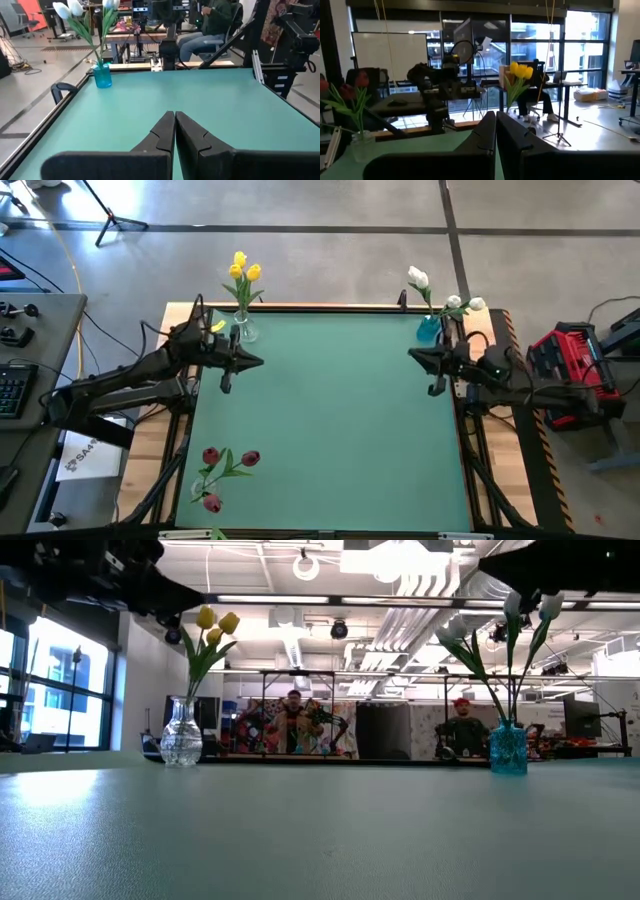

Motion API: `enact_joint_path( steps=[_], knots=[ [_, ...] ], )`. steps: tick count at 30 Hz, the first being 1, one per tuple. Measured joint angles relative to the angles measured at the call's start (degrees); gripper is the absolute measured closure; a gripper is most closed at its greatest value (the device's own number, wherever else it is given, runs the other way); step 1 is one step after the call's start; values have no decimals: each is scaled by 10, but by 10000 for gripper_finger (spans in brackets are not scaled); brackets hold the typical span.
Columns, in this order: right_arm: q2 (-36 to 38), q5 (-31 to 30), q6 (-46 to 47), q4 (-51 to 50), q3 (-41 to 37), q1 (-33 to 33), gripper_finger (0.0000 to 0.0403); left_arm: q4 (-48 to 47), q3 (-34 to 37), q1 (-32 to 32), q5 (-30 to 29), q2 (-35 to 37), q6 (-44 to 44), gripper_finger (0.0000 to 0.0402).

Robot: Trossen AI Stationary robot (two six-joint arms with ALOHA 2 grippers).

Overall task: Sort flowers into vase by color
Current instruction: Return to Home Position

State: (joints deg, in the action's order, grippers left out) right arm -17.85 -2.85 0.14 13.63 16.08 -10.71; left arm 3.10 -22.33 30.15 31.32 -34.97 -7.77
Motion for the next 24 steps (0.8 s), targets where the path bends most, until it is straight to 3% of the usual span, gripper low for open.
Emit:
enact_joint_path(
  steps=[11,15,21,24],
  knots=[
    [3,10,39,21,-54,0,403,104,0,-33,-3,-124,0,401],
    [4,15,39,21,-54,0,403,115,0,-45,-39,-154,-3,401],
    [11,22,39,21,-54,0,403,102,0,-38,-47,-114,-4,401],
    [23,30,49,20,-54,0,403,32,0,-30,-46,-70,-13,401]
  ],
)
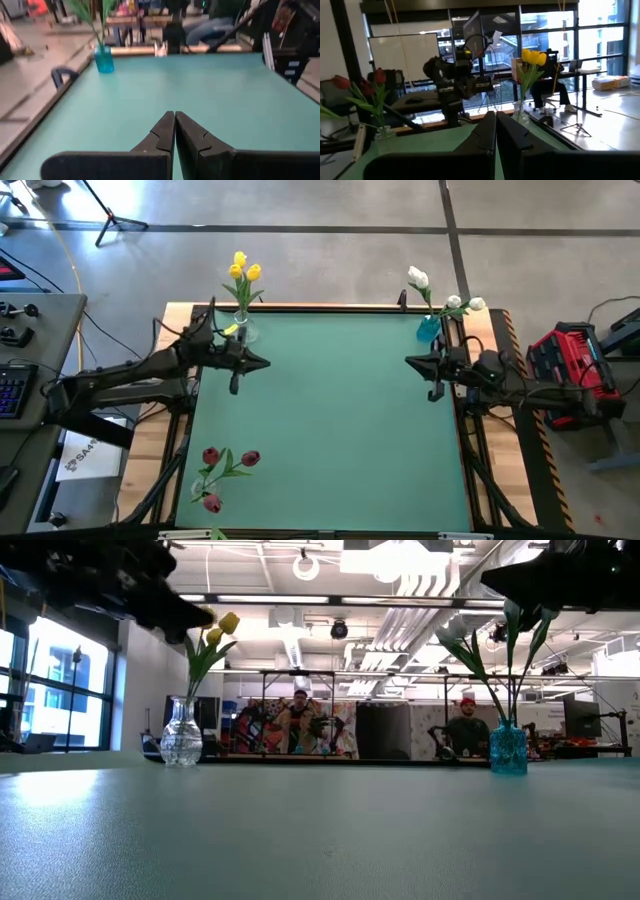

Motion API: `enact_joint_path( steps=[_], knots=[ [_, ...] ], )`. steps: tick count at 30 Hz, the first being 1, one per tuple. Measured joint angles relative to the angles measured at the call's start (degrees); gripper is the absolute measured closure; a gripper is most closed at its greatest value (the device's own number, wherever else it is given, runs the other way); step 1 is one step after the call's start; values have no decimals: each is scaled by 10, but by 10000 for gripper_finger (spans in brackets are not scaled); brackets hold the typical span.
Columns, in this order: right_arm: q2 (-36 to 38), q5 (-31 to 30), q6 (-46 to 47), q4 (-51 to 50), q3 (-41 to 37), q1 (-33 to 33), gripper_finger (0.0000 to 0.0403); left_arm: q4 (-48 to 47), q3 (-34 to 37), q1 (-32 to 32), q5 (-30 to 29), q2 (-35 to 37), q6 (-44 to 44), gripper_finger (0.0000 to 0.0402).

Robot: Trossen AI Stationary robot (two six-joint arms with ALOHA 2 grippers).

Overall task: Sort flowers into vase by color
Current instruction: Return to Home Position

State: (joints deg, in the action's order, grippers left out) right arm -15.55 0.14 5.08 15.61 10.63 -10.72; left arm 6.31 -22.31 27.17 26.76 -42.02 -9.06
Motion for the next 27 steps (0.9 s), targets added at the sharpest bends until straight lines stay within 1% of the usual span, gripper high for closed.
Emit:
enact_joint_path(
  steps=[2,4,9,14,18,22,27],
  knots=[
    [8,8,5,-6,0,0,403,-55,0,3,0,30,-10,401],
    [14,16,5,-15,0,0,403,-87,0,3,0,57,-15,401],
    [17,17,9,-29,0,0,403,-98,0,1,1,107,-9,402],
    [17,19,23,-24,0,0,403,-159,0,3,-19,163,-7,401],
    [17,20,24,-25,0,0,403,-178,0,3,-26,212,-1,401],
    [17,20,20,-24,0,0,403,-209,0,3,-32,239,13,401],
    [17,21,20,-24,0,0,403,-198,0,-3,-32,250,36,402]
  ],
)
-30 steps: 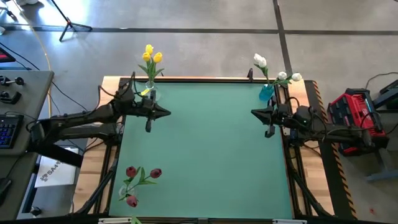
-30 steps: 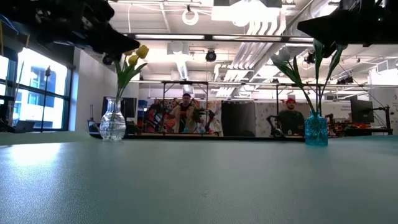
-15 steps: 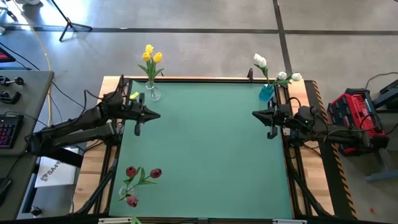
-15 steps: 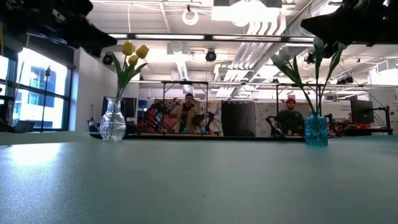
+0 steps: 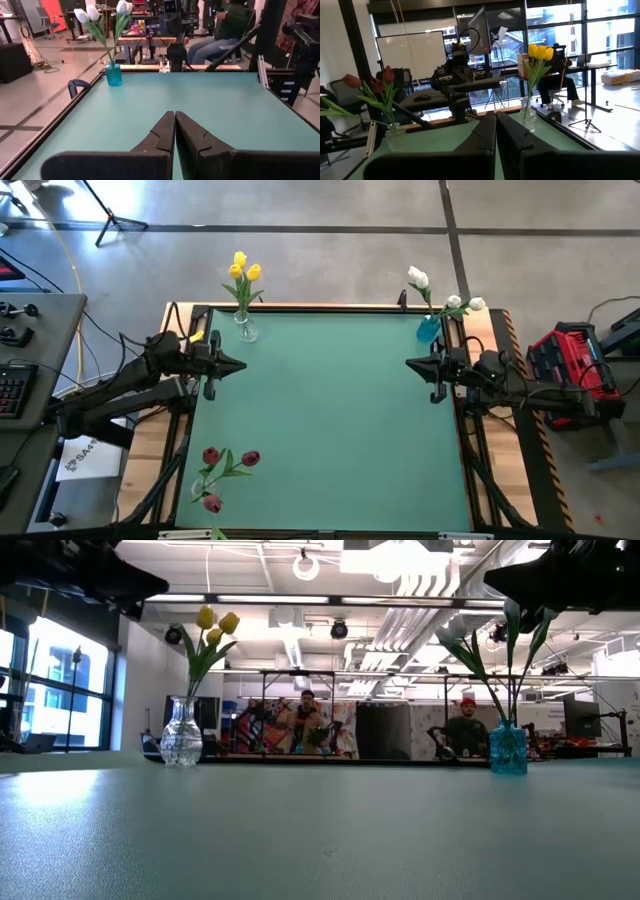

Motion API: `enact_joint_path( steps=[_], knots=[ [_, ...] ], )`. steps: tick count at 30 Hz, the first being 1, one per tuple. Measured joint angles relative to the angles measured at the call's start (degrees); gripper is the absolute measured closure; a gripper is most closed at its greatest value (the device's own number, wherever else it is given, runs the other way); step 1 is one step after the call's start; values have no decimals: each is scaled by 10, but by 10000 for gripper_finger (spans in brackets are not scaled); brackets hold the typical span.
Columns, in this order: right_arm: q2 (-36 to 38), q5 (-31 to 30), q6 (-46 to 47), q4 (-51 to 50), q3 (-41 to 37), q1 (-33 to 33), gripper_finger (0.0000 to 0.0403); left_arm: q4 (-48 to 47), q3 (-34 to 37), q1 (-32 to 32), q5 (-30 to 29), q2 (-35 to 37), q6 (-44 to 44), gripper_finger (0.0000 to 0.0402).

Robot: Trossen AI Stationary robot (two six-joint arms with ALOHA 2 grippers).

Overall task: Sort flowers into vase by color
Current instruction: Return to Home Position

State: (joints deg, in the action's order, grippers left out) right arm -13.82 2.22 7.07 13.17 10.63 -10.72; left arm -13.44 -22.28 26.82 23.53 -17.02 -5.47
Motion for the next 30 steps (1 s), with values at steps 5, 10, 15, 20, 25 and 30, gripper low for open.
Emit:
enact_joint_path(
  steps=[5,10,15,20,25,30],
  knots=[
    [0,14,5,0,0,0,403,-40,0,-9,-23,35,-1,401],
    [0,15,5,0,0,0,403,-3,45,-24,-28,62,51,401],
    [0,15,19,-1,0,0,403,183,135,-68,-105,61,107,402],
    [0,23,30,-8,0,0,403,209,169,-131,-176,60,109,402],
    [0,23,30,-32,0,-1,403,193,172,-182,-213,60,90,402],
    [6,29,20,-22,0,-3,403,177,185,-199,-214,60,79,402]
  ],
)
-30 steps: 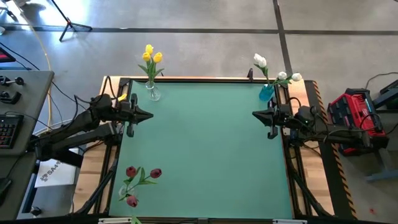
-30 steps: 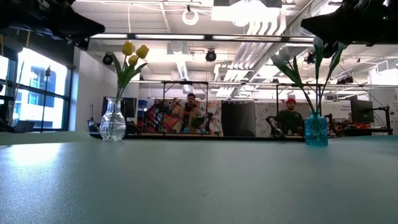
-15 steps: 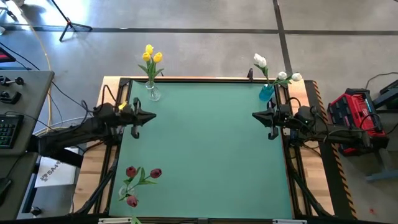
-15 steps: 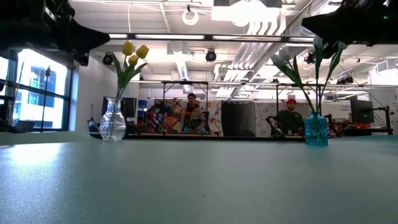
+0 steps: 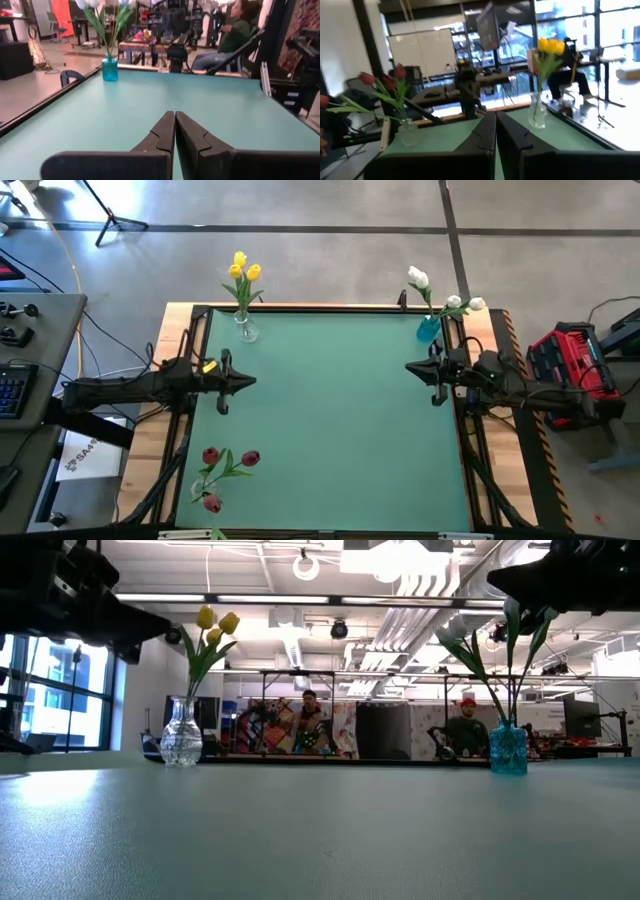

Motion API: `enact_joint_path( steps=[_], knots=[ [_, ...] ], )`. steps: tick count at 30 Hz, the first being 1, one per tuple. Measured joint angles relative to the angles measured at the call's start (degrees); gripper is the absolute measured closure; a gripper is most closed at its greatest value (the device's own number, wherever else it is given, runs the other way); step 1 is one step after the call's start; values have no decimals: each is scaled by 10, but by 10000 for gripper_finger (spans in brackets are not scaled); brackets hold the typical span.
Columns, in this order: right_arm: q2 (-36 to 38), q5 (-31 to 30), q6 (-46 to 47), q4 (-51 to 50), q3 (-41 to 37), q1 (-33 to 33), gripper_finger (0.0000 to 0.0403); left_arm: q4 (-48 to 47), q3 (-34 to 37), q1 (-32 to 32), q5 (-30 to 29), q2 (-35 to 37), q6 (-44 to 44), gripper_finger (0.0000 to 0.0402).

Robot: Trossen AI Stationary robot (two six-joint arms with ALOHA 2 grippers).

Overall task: Sort flowers into vase by color
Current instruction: Return to Home Position

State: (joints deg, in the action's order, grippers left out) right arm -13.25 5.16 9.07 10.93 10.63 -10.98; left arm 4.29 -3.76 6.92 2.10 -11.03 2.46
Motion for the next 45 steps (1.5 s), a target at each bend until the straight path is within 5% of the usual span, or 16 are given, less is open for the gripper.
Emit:
enact_joint_path(
  steps=[14,21,30,45],
  knots=[
    [131,-7,-23,-94,0,0,403,41,31,13,6,26,4,402],
    [131,-6,-27,-118,-6,0,403,-19,30,16,6,78,4,402],
    [130,-5,18,36,-98,0,403,-38,29,16,7,108,4,402],
    [129,22,40,-50,-100,2,403,-35,29,15,19,98,8,402]
  ],
)
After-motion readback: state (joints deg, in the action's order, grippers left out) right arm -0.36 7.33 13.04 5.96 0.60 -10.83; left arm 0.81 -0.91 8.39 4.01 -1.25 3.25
